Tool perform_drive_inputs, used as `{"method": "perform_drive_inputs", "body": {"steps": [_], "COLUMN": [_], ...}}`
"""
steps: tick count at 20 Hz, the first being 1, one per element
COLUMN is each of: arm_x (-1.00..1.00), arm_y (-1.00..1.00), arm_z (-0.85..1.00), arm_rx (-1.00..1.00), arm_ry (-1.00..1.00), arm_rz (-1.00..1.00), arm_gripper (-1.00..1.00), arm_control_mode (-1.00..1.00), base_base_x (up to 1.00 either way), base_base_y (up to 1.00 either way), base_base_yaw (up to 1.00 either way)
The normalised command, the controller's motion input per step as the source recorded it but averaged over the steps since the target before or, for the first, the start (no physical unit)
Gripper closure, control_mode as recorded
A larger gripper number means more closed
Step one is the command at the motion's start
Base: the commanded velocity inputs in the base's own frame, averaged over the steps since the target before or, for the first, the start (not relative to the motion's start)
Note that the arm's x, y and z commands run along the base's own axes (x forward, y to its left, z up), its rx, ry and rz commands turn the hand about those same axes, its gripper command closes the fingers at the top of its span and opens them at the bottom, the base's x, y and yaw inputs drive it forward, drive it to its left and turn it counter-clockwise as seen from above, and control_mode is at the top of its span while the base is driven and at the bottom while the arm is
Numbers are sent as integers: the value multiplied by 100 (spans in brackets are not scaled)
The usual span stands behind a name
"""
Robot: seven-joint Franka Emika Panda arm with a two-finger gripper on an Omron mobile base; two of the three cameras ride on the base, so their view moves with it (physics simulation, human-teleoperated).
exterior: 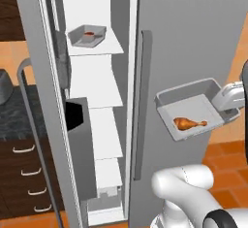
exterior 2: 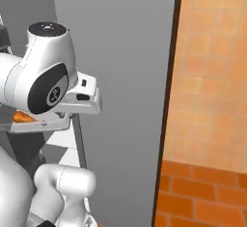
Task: Take the meat container that has the chicken drumstick and place it on the second highest rack of the freezer. Then take the vegetable container that has the carrot and tomato and place it on the highest rack of the freezer.
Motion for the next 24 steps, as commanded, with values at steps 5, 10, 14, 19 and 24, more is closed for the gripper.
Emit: {"method": "perform_drive_inputs", "body": {"steps": [5,10,14,19,24], "arm_x": [0,0,-2,7,2], "arm_y": [0,0,0,17,33], "arm_z": [0,0,-1,-16,0], "arm_rx": [0,0,2,31,33], "arm_ry": [0,0,0,1,24], "arm_rz": [0,0,0,-53,-61], "arm_gripper": [100,100,100,100,100], "arm_control_mode": [100,100,-100,-100,-100], "base_base_x": [-34,-2,0,0,0], "base_base_y": [4,0,0,0,0], "base_base_yaw": [48,43,5,0,0]}}
